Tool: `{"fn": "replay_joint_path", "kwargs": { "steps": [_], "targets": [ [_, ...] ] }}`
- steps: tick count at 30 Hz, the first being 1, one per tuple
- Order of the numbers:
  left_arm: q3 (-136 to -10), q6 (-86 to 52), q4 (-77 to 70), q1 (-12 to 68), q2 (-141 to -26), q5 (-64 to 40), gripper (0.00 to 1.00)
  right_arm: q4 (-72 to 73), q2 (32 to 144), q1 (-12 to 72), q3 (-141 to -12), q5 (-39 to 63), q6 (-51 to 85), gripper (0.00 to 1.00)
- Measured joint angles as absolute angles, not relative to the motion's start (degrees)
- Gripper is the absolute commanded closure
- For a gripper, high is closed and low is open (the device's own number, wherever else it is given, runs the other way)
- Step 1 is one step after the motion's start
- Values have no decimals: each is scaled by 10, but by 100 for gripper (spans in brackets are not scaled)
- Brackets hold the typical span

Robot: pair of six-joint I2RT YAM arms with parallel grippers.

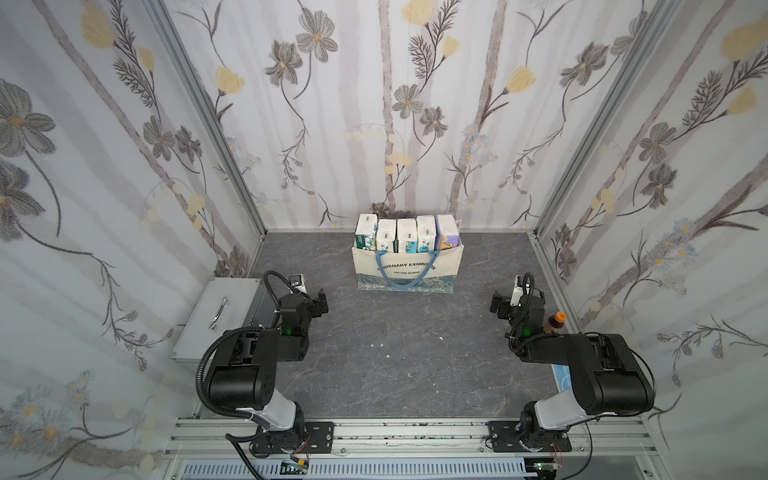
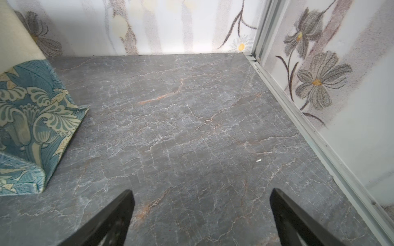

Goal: Put tissues into the canvas bag
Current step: Reset both arms

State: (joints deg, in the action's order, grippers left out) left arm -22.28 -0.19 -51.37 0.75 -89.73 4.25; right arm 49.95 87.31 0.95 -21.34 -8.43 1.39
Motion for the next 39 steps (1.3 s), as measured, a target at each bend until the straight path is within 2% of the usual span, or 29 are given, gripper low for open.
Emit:
{"fn": "replay_joint_path", "kwargs": {
  "steps": [2, 4, 15, 16, 17, 18, 19, 21, 22, 39],
  "targets": [
    [-223, -2, -511, 8, -897, 39, 5, 500, 873, 8, -215, -70, 11, 1],
    [-224, -2, -507, 8, -897, 38, 0, 499, 873, 6, -216, -63, 10, 1],
    [-224, -4, -506, 12, -897, 39, 0, 498, 873, 5, -217, -48, 10, 1],
    [-224, -4, -506, 13, -897, 39, 0, 498, 873, 4, -218, -48, 10, 7],
    [-224, -3, -506, 14, -897, 39, 0, 496, 873, 3, -219, -46, 10, 27],
    [-224, -3, -506, 14, -897, 41, 0, 496, 873, 0, -219, -42, 10, 43],
    [-224, -3, -506, 14, -897, 41, 0, 496, 872, -1, -219, -39, 10, 39],
    [-224, -3, -506, 14, -897, 43, 0, 502, 869, -4, -209, -30, 10, 11],
    [-223, -3, -506, 14, -897, 43, 0, 509, 868, -4, -202, -27, 10, 1],
    [-223, 0, -504, -3, -897, -23, 0, 485, 870, -1, -215, -36, 14, 1]
  ]
}}
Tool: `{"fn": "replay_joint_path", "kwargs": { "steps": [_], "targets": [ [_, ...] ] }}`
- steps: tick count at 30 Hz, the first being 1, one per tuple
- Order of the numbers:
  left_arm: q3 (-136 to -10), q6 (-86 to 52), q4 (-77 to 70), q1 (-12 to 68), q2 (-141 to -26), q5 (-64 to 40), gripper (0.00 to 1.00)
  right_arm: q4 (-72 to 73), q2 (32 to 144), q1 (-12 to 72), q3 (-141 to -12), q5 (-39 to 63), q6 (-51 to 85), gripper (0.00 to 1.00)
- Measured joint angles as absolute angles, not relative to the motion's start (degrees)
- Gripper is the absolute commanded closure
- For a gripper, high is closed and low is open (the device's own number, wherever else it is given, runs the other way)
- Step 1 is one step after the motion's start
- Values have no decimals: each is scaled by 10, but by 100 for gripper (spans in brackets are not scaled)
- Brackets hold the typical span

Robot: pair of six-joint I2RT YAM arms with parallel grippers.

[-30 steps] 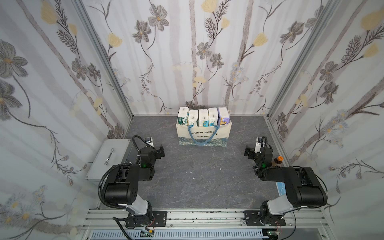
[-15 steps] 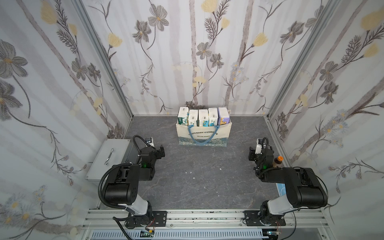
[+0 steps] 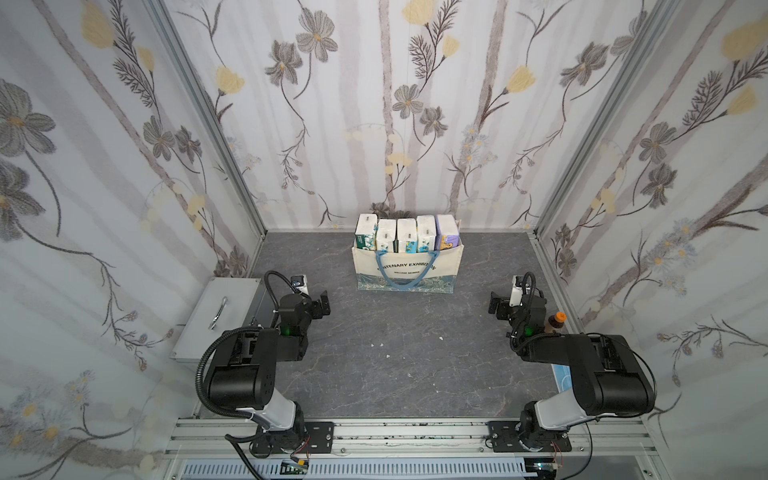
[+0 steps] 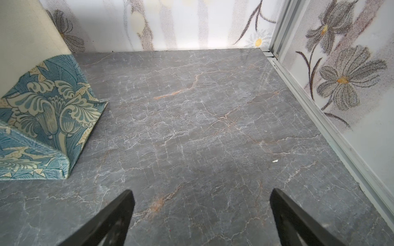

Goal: Put tissues into the canvas bag
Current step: Reset both arms

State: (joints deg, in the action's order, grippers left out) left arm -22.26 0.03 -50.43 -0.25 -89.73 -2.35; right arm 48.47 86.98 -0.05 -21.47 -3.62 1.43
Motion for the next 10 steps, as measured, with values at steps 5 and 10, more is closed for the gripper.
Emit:
{"fn": "replay_joint_path", "kwargs": {
  "steps": [5, 10],
  "targets": [
    [-223, 0, -504, -3, -897, -31, 0, 484, 870, -1, -216, -36, 14, 1],
    [-223, 0, -504, -3, -897, -32, 0, 483, 871, -1, -217, -36, 14, 1]
  ]
}}
